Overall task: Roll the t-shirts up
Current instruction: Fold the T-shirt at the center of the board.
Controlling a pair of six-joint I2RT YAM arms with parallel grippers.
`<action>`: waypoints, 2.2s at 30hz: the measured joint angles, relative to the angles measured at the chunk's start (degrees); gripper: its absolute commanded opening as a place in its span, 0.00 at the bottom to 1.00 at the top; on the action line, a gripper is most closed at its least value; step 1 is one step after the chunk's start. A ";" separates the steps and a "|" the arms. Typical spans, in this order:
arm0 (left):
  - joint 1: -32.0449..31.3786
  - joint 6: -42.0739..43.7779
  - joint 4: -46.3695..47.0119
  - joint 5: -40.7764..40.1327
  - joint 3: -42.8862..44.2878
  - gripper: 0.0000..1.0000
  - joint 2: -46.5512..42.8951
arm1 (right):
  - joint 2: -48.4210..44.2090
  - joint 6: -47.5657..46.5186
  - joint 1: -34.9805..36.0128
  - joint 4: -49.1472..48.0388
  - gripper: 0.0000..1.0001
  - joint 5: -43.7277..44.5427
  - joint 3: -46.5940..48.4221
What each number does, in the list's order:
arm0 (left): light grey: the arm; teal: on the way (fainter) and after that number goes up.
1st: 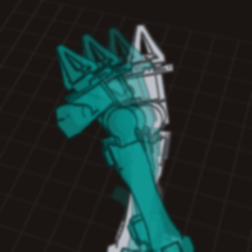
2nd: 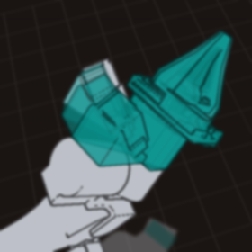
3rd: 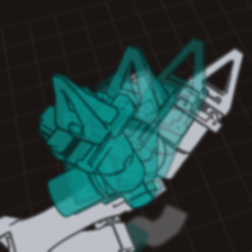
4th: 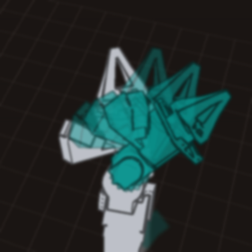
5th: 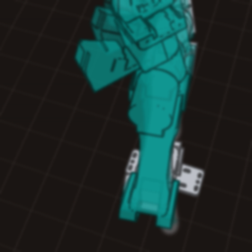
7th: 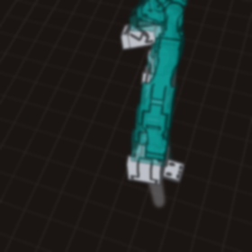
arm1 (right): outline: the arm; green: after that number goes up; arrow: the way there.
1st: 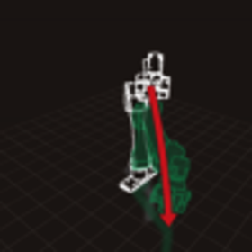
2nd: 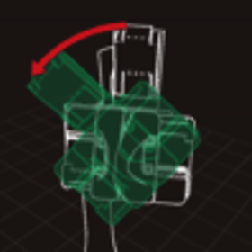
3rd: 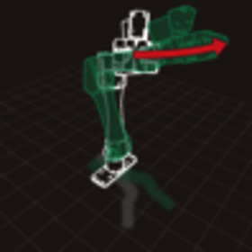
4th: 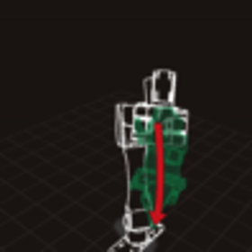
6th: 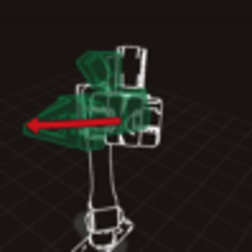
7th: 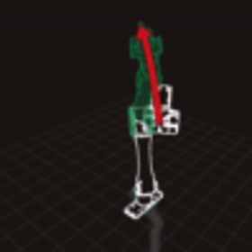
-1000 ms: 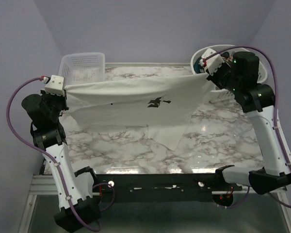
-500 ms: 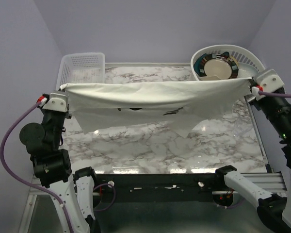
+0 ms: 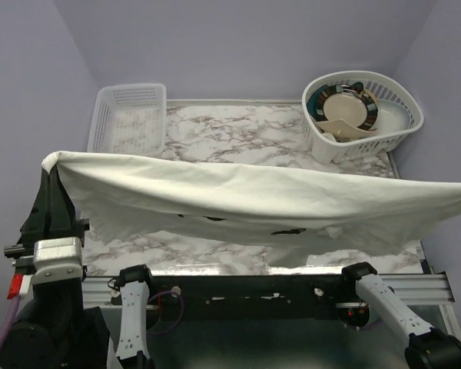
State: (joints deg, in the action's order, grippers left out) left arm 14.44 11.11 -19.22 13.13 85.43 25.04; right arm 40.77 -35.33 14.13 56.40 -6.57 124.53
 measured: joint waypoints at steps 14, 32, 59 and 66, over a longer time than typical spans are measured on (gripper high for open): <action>-0.26 4.48 -2.36 12.00 -18.40 0.00 7.85 | -1.22 -0.96 -0.28 -14.19 0.00 -5.77 -41.13; -1.31 21.57 9.31 11.50 -50.86 0.00 51.34 | 55.56 -6.93 -0.28 -35.10 0.00 -10.19 -58.01; 2.73 12.11 8.48 9.51 -30.69 0.00 28.55 | 31.39 -2.40 -0.35 -30.69 0.00 -1.57 -35.74; 2.73 6.10 8.63 9.53 -25.88 0.00 18.80 | 20.44 -1.36 -0.35 -27.12 0.00 -0.98 -33.97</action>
State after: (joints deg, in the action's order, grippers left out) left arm 17.17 17.21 -10.59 22.65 59.55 43.83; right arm 61.21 -36.69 13.78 29.28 -7.55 90.56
